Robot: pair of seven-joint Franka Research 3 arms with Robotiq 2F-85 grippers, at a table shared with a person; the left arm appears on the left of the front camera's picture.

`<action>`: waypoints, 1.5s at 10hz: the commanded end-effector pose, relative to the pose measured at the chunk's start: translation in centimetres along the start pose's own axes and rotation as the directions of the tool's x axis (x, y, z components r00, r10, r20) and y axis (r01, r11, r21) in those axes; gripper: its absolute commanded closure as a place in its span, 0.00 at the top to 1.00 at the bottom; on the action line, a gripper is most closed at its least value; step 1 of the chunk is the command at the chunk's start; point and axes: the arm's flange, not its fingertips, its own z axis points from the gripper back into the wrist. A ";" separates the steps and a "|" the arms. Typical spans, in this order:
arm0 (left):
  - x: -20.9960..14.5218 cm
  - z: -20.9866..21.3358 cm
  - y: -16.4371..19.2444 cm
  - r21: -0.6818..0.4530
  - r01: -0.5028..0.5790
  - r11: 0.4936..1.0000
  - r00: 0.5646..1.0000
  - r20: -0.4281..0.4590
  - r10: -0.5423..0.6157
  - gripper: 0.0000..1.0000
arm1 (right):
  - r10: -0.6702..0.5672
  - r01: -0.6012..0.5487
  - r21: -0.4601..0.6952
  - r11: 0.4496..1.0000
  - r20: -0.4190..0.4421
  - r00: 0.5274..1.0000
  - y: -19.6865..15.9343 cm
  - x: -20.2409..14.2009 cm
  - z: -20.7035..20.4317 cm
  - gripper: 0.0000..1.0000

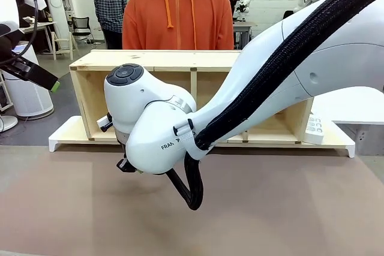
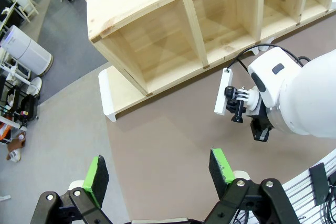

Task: Perform cable management.
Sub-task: Pull the grasped Power Cable to the location of the Power Strip.

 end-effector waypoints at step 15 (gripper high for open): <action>0.1 -0.1 -0.1 -0.002 -0.007 1.000 1.000 0.004 0.007 1.00 | -0.470 0.496 -0.256 0.830 0.158 0.868 -4.7 -18.7 16.5 0.13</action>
